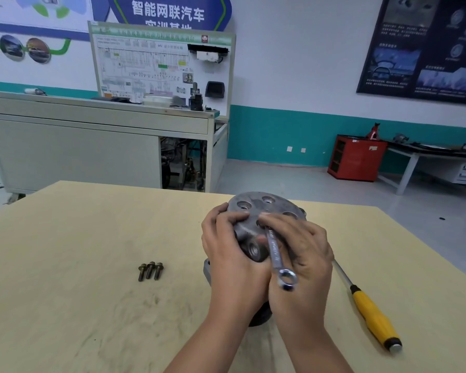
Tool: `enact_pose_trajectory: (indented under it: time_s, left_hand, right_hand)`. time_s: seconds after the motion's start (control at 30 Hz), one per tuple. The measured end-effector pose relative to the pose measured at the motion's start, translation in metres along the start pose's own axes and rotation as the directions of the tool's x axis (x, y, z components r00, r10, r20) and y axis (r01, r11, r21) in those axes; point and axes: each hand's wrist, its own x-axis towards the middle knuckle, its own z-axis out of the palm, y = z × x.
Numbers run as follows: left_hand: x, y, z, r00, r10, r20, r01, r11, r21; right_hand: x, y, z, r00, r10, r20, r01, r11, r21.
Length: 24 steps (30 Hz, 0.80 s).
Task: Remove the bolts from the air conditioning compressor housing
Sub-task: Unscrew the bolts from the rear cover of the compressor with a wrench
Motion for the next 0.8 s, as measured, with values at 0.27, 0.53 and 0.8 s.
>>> enact_pose_trajectory:
  time_s: [0.27,0.53,0.8]
  left_hand:
    - [-0.003,0.004,-0.003,1.000,0.019,-0.023,-0.018,0.999,0.037]
    - [-0.002,0.005,-0.003,1.000,0.026,-0.002,-0.026,0.999,0.048]
    - [-0.002,0.008,-0.004,1.000,0.025,-0.010,-0.025,0.998,0.061]
  right_hand:
    - [0.000,0.006,0.005,0.872,0.483,-0.083,-0.409,0.810,0.420]
    - [0.043,0.014,0.003,0.692,0.707,0.144,-0.686,0.582,0.437]
    - [0.081,0.008,0.004,0.666,0.638,0.387,-0.710,0.701,0.065]
